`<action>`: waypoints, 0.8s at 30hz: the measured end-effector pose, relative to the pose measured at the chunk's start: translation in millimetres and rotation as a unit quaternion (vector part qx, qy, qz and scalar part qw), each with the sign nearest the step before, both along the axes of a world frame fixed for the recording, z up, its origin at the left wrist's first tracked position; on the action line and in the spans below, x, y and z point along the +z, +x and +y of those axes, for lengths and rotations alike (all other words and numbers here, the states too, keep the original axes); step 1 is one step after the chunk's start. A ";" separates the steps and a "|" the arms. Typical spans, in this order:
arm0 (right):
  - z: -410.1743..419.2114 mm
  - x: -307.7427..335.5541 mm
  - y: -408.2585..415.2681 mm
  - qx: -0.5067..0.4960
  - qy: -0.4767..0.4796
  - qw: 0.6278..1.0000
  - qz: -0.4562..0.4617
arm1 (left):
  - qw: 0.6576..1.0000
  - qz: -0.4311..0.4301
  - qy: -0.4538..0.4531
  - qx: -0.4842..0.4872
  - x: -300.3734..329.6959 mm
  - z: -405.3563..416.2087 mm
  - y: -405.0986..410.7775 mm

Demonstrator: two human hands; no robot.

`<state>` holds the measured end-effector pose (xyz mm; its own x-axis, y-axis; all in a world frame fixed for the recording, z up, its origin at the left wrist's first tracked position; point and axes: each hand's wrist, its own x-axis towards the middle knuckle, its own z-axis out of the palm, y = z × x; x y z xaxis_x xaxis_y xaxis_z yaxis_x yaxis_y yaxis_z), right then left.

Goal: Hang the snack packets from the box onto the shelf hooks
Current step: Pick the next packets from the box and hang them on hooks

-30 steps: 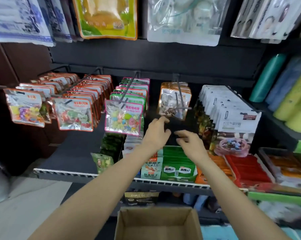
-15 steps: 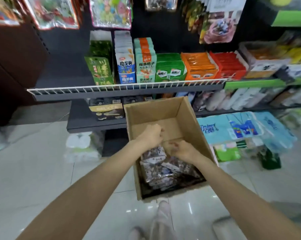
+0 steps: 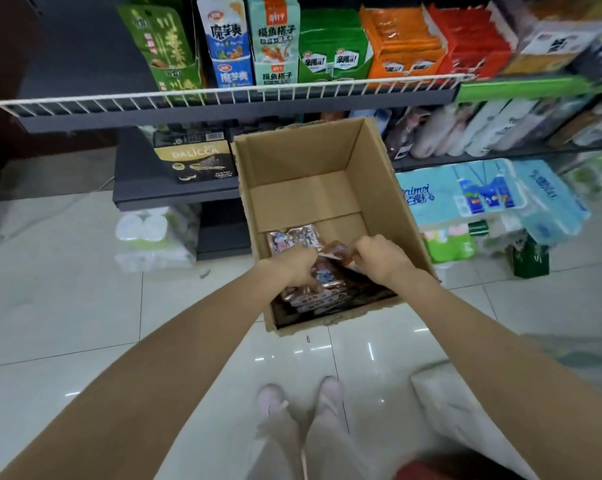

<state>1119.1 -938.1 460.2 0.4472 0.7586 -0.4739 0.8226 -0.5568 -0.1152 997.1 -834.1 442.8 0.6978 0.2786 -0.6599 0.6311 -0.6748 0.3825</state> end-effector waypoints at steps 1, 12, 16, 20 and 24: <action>-2.5 -0.5 2.7 -0.020 0.018 1.000 -0.014 | 0.999 -0.020 -0.007 0.025 -0.5 0.0 0.2; 12.6 42.2 22.2 -0.413 0.350 0.797 0.269 | 0.957 -0.230 -0.166 0.059 43.1 -8.9 15.1; 28.4 72.9 21.8 -0.477 0.411 0.682 0.372 | 0.953 -0.298 -0.053 0.030 65.4 -3.4 15.6; 45.1 104.9 19.2 -0.497 0.431 0.595 0.462 | 0.917 -0.387 0.075 0.057 94.5 7.2 12.0; 61.3 128.9 9.8 -0.479 0.430 0.572 0.508 | 0.882 -0.421 0.188 0.101 124.9 27.4 10.8</action>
